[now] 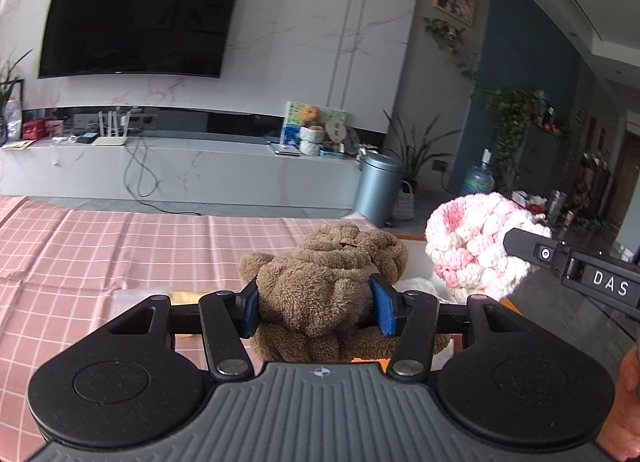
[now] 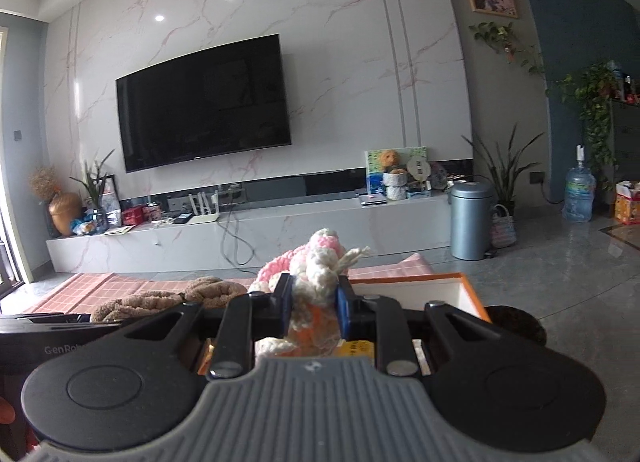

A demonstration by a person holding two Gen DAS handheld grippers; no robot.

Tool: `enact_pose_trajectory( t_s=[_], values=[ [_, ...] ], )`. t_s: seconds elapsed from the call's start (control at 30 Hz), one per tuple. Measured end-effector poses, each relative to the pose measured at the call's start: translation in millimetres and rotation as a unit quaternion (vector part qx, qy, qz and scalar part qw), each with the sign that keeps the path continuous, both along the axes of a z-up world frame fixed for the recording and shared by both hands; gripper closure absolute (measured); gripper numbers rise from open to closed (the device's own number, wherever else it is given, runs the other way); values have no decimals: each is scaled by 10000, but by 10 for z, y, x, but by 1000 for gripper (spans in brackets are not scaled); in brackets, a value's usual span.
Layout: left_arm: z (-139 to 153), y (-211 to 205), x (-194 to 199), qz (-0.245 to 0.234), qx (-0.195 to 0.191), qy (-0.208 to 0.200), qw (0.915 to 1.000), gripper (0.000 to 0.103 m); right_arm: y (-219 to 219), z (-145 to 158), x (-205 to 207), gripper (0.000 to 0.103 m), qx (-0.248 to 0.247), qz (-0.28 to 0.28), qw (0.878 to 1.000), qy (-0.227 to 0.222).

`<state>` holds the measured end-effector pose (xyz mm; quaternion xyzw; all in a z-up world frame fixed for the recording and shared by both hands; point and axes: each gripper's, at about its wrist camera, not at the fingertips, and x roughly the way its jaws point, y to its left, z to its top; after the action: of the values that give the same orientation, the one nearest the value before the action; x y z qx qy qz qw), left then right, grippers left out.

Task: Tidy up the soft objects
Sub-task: 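Carry the brown plush and pink-white crocheted piece into the orange box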

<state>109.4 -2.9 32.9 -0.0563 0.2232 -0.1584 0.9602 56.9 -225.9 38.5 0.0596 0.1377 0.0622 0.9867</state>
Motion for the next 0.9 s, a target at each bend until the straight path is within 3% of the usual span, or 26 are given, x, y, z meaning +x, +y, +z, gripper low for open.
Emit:
enact_pose_trajectory(
  t_s=[0.33,0.63,0.77,0.9],
  values=[
    [-88,-587,343,-849,577,30,9947,42,-617,14,210,82,-26,-446,9986,288],
    [-257,-1043,738,-1125,1272,178,9853,41,-859,-119,765,82,-271,-370,9956,813],
    [-374,-1236,847,-1135,1917,120,9748,41,-906,-241,1049,82,-443,-333,9931,1030],
    [-514,-1407,934,-1225,2490,156,9606,41,-848,-360,1280,82,-1295,-413,9851,1050]
  ],
)
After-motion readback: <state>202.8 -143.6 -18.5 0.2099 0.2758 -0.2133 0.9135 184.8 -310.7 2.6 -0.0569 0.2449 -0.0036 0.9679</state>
